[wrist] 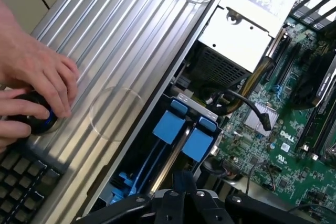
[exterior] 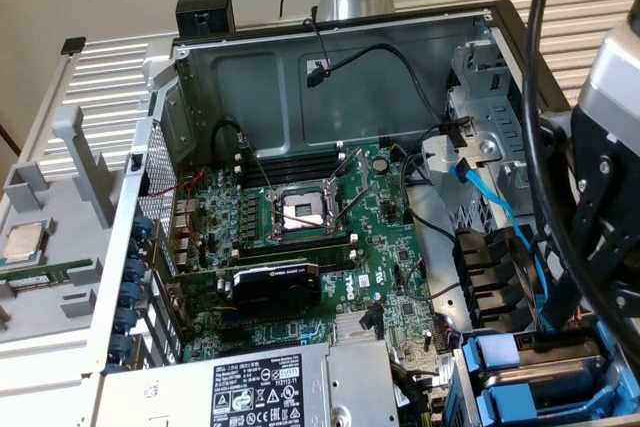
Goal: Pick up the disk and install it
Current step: 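Insert the second disk wire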
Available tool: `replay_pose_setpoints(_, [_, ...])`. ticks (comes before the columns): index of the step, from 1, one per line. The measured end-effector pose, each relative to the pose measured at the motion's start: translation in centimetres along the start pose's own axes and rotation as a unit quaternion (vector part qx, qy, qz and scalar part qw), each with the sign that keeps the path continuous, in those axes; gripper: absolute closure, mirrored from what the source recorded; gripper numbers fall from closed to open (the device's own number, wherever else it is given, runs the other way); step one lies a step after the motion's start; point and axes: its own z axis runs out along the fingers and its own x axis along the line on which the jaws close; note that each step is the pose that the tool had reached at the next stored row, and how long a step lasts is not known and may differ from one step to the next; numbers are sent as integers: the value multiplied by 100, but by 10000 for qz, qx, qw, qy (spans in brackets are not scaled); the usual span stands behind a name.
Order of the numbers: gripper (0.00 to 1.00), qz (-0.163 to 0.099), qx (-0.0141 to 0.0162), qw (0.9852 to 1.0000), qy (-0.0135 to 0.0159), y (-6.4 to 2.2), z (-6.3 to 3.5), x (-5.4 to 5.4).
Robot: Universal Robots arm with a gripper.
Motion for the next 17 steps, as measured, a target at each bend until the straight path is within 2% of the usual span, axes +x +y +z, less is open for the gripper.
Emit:
replay_pose_setpoints(3, [89, -166, -3, 9999, 12, 0, 1, 1])
replay_pose_setpoints(9, [89, -193, -6, 9998, 16, 0, 1, 0])
replay_pose_setpoints(13, [89, -541, -28, 9985, 68, 0, 1, 1])
replay_pose_setpoints(17, [89, -898, -51, 9959, 121, 0, 2, 1])
